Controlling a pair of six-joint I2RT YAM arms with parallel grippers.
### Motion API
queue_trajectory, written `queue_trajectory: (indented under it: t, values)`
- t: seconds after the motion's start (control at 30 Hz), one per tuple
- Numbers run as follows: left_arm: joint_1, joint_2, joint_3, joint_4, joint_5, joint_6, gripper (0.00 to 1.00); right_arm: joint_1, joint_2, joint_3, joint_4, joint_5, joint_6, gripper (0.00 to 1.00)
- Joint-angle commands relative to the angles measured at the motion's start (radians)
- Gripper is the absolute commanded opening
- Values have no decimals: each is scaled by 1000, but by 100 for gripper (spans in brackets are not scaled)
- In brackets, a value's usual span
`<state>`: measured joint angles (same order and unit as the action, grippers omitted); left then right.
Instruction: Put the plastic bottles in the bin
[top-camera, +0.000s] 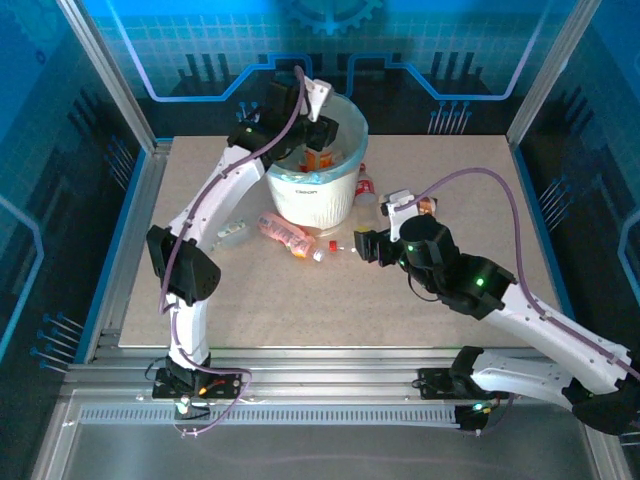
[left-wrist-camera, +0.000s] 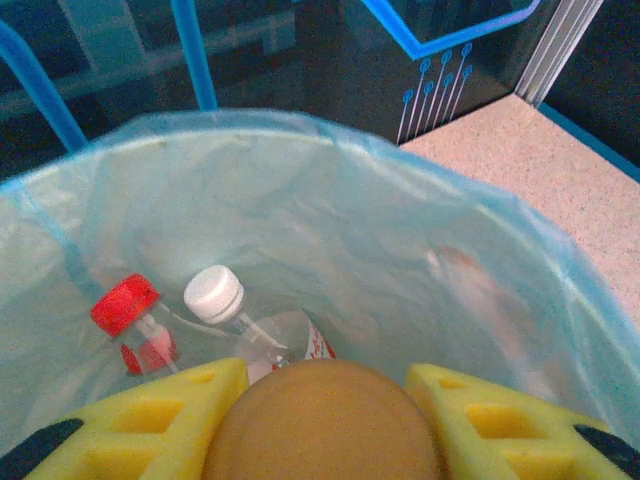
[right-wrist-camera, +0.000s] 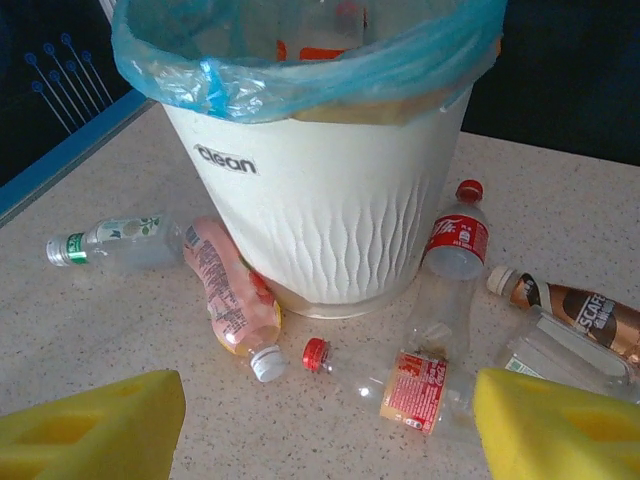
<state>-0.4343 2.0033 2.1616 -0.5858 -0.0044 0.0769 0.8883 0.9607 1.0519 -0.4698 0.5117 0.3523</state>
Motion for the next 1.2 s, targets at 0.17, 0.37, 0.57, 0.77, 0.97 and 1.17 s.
queue_trajectory:
  t: [0.17,0.37,0.57,0.77,0.97,1.17]
  values:
    - [0,-42,-115,79,11,-27,13,-39,-40,-30,0,-19,20,77]
    - [2,-26,-151,101,4,-12,19,-60,-32,-35,0,-39,24,77]
    - [5,27,-23,22,16,-30,29,-67,-14,-19,-3,-51,27,77]
    - [4,-34,72,9,39,-61,69,-66,-7,7,-14,-63,33,77]
    - [4,-155,48,-5,48,-75,67,-66,-7,24,-23,-85,57,77]
    - [5,-340,-129,3,63,-86,64,-67,40,83,-103,-135,67,77]
